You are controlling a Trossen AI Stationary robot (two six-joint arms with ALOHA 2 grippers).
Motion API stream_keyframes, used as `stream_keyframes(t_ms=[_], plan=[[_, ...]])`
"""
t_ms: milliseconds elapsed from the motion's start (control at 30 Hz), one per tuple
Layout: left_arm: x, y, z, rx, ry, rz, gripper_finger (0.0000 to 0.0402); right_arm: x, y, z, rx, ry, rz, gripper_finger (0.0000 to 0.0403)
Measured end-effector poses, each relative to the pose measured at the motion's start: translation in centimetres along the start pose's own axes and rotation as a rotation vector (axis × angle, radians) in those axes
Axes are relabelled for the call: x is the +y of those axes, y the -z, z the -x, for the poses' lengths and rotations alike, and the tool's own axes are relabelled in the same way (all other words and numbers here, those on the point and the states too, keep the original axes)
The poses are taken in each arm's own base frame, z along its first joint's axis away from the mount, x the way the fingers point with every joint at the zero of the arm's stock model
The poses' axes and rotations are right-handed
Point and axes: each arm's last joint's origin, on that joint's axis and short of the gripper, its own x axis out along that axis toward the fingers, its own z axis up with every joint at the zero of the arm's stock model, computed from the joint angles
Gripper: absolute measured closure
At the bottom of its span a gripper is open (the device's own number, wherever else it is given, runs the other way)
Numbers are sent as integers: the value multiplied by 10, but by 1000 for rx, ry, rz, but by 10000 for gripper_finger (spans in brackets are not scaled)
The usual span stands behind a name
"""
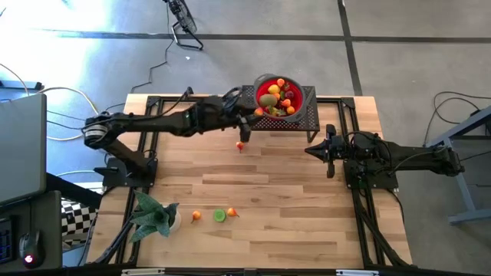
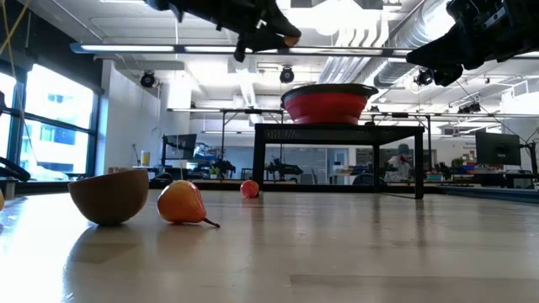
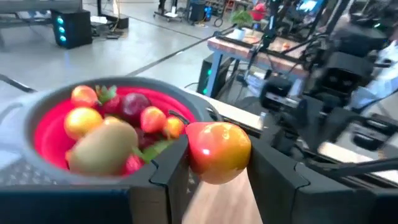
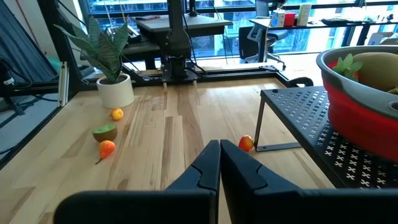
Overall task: Pick & Place Fruit
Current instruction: Put the pear into the strainer on the shelf
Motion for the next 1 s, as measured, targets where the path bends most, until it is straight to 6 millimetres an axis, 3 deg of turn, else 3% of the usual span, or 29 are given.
stream_keyframes(t_ms=[567,833,1000], plan=[[48,-26,-63,-21,-145,-49,262,0,1,0,7,-2,0,398],[72,-12,-90,25,-199,-39,262,0,1,0,8,0,0,398],[74,-1,-97,56,-205,-40,262,0,1,0,9,1,0,398]])
